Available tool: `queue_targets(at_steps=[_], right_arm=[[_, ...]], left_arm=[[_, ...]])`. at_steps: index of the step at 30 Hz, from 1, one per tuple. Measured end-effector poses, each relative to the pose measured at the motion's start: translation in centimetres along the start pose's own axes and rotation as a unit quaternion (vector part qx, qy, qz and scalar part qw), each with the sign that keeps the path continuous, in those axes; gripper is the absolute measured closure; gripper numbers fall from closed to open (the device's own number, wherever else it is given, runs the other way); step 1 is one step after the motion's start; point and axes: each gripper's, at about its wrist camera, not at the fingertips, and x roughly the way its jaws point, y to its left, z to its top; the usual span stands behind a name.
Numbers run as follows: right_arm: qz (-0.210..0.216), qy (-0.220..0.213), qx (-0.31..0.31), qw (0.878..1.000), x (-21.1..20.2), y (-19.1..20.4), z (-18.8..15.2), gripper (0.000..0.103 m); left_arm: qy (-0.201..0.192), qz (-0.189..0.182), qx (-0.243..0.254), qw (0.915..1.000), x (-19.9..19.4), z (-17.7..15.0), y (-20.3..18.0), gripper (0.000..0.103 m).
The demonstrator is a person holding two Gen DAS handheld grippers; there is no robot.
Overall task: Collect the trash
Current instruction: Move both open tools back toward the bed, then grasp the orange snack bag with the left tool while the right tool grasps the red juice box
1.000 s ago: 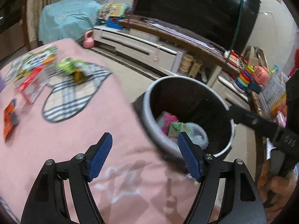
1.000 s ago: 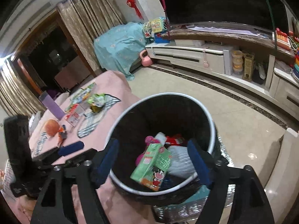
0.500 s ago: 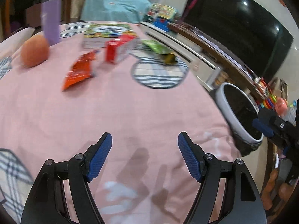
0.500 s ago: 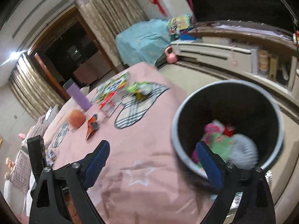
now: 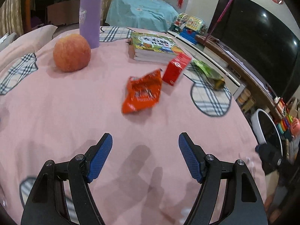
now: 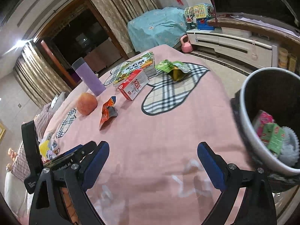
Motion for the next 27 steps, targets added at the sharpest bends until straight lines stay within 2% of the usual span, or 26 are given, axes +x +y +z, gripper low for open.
queue_targets(at_steps=[4,11,12,13,14,17,18,23,27], right_arm=[[0.004,0.009,0.018,1.0,1.7,-0.2,0.0,0.007],[0.011,0.013,0.039,0.999,3.5,-0.4,0.9,0.007],[0.011,0.015,0.04,0.999,3.8,-0.4,1.0,0.007],[0.01,0.016,0.042,0.999,4.2,-0.4,1.2,0.007],[0.007,0.018,0.044,0.999,4.5,-0.4,1.4,0.007],[0.009,0.024,0.047,0.999,5.7,-0.2,2.0,0.007],[0.01,0.025,0.047,0.999,6.0,-0.1,2.1,0.007],[0.009,0.024,0.023,0.999,8.1,1.7,3.2,0.007],[0.006,0.02,-0.004,1.0,10.1,4.0,4.4,0.008]], left_arm=[[0.001,0.013,0.007,0.9999,1.9,1.9,0.3,0.028],[0.001,0.006,0.029,0.9996,4.5,4.2,-0.4,0.031],[0.001,0.003,0.026,0.9997,4.8,4.4,-0.2,0.041],[0.006,0.0,0.025,0.9997,5.1,4.6,0.0,0.056],[0.013,-0.005,0.024,0.9996,5.6,4.7,0.2,0.064],[0.01,-0.025,0.022,0.9994,5.5,4.7,0.8,0.075],[0.009,-0.033,0.02,0.9992,5.2,4.7,1.0,0.087],[-0.014,-0.055,-0.013,0.9983,1.9,3.9,3.1,0.097],[-0.023,-0.067,-0.046,0.9965,0.1,2.5,5.2,0.098]])
